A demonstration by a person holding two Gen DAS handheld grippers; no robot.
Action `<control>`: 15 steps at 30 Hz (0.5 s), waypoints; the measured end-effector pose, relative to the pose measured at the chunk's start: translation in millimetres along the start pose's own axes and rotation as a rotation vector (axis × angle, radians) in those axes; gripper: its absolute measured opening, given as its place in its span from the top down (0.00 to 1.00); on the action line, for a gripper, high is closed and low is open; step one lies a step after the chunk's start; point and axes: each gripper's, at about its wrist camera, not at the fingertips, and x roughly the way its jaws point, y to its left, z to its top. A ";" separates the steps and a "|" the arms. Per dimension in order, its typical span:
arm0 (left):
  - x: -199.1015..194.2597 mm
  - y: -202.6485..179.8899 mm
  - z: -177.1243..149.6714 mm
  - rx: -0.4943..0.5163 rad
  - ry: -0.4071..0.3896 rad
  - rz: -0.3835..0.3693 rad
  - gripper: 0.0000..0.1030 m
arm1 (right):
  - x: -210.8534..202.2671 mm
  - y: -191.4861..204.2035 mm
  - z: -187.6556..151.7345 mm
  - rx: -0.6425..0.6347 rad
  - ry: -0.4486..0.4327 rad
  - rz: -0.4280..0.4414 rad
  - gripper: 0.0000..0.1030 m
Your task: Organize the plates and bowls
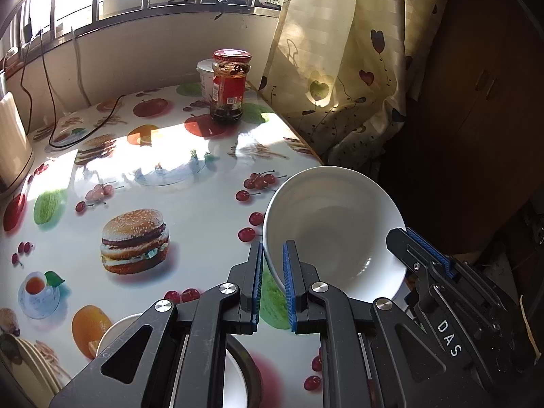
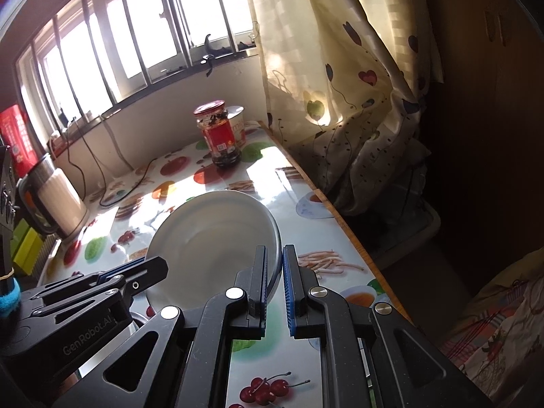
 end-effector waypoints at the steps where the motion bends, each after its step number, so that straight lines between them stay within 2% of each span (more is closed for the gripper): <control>1: -1.9 1.5 -0.7 -0.003 -0.001 -0.001 0.88 | -1.4 1.7 -0.8 0.000 -0.001 0.003 0.91; 15: -27.7 21.1 -15.8 -0.017 -0.029 0.007 0.88 | -23.4 27.8 -10.9 -0.020 -0.025 0.028 0.90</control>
